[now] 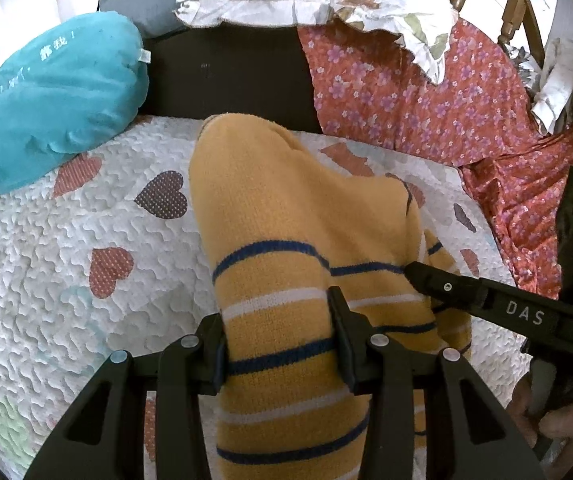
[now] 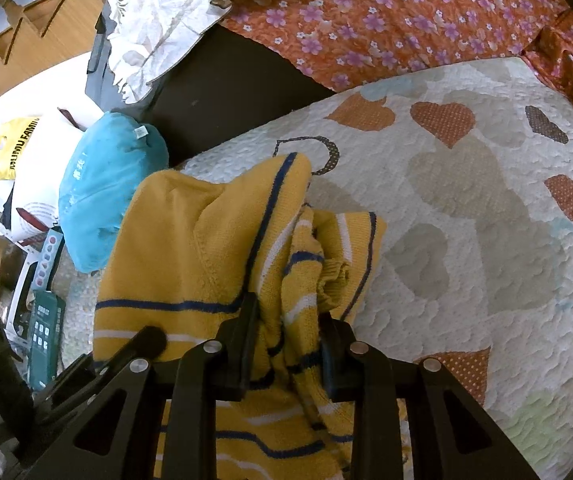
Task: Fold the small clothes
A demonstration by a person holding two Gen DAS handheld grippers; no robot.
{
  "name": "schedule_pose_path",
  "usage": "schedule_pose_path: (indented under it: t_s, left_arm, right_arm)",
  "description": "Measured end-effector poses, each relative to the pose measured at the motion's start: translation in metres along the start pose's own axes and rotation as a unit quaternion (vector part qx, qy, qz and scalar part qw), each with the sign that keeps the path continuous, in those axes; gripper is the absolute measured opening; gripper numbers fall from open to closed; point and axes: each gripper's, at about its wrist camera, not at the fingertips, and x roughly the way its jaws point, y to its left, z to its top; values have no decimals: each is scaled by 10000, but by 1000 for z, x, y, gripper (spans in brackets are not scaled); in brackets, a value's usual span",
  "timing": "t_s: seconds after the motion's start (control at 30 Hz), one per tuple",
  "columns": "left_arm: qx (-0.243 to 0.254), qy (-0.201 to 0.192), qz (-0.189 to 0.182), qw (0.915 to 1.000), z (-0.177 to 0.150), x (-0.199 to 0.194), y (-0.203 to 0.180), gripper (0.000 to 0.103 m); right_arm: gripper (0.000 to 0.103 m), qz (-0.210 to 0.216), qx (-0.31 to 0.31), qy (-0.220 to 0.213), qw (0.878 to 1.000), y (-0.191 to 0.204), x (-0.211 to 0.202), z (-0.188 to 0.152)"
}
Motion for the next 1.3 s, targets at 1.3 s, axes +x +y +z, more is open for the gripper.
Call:
schedule_pose_path:
  t_s: [1.3]
  left_arm:
    - [-1030,594,575,9912,-5,17,68,43]
  right_arm:
    - [44,-683,-401,-16,9969,18,51,4]
